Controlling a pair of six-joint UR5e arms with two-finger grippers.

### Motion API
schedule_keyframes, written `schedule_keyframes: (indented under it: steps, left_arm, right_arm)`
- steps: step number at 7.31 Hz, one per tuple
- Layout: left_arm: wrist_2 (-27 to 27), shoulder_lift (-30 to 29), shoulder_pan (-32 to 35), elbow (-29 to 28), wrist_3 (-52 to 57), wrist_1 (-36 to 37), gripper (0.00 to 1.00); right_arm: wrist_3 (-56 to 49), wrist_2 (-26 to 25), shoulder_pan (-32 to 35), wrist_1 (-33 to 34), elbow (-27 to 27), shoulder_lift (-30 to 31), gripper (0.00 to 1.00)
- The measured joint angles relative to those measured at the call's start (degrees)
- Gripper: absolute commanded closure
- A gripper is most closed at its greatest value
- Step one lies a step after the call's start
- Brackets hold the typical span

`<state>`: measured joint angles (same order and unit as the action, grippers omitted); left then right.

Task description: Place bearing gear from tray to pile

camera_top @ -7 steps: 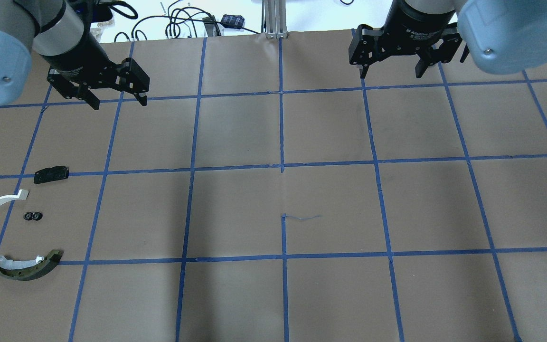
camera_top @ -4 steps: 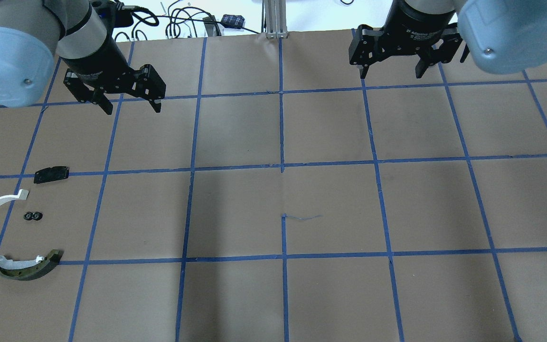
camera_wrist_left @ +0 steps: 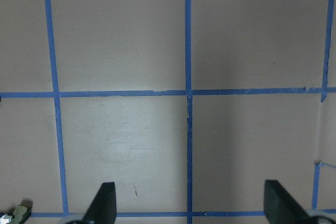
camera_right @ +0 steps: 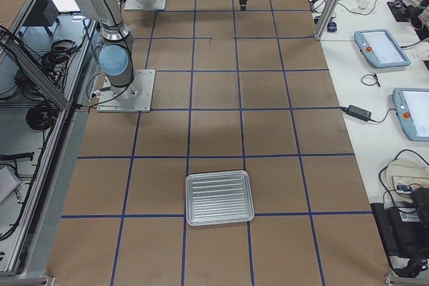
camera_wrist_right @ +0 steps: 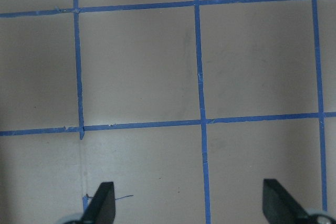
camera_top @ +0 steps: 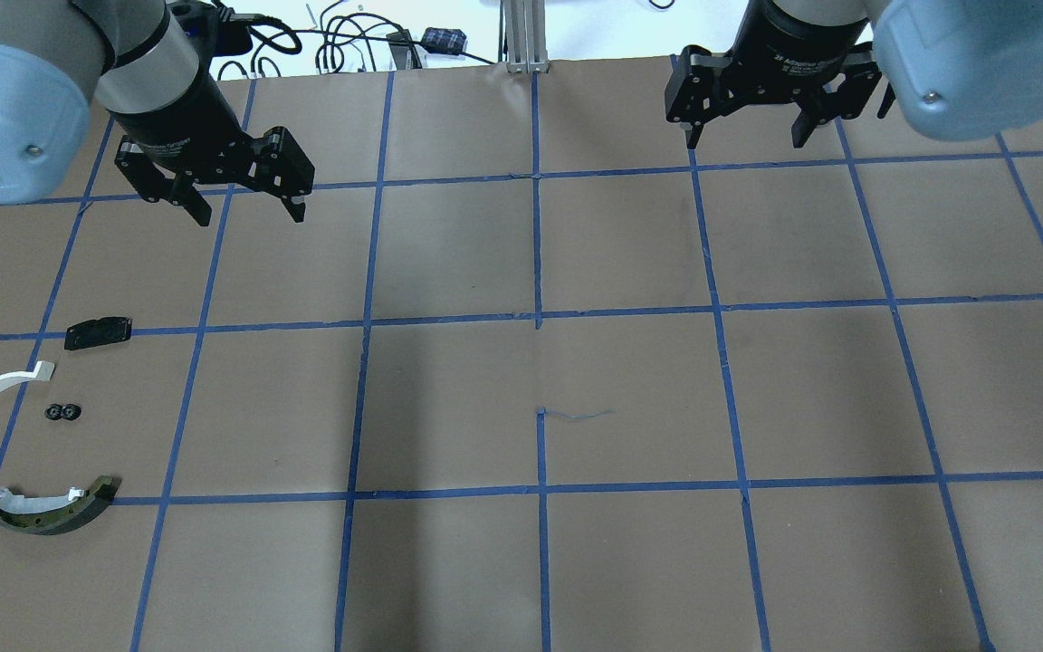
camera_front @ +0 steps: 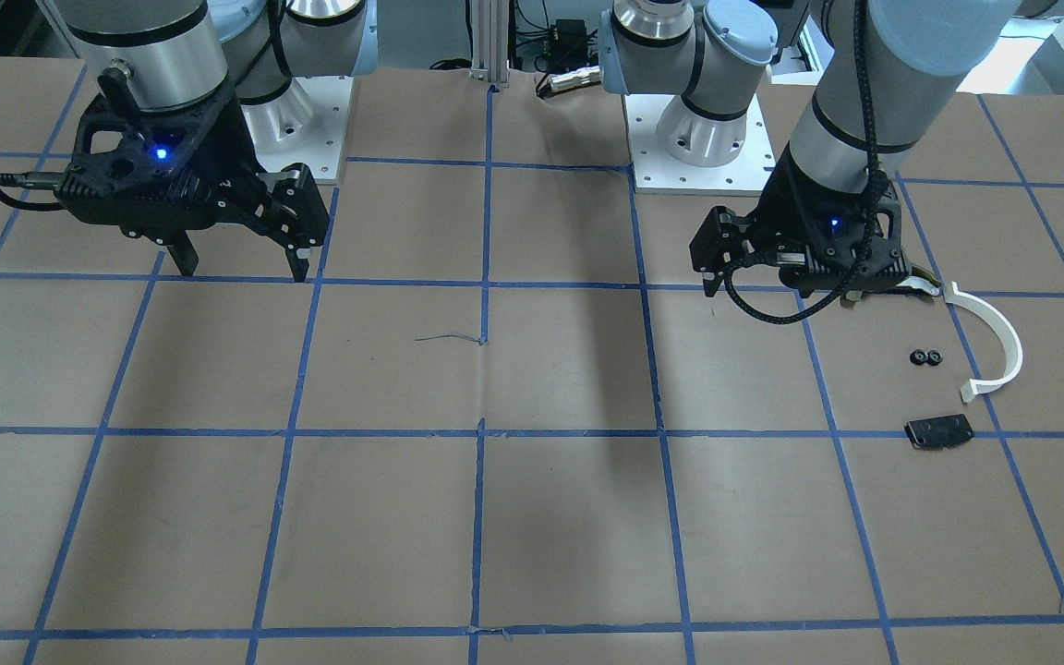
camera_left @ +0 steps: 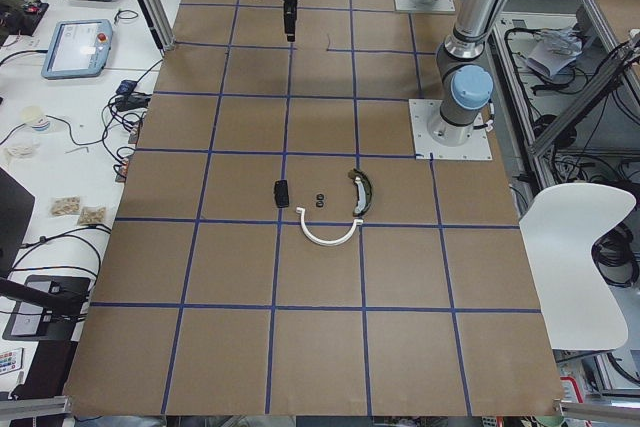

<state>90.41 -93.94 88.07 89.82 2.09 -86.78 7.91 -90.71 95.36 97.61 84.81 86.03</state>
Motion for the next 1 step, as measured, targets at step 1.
schedule_keyframes:
  steps: [1]
  left_arm:
    - [0.09, 0.15, 0.00, 0.00, 0.01, -0.51, 0.00]
  right_arm:
    - [0.00, 0.00, 0.00, 0.02, 0.00, -0.01, 0.00]
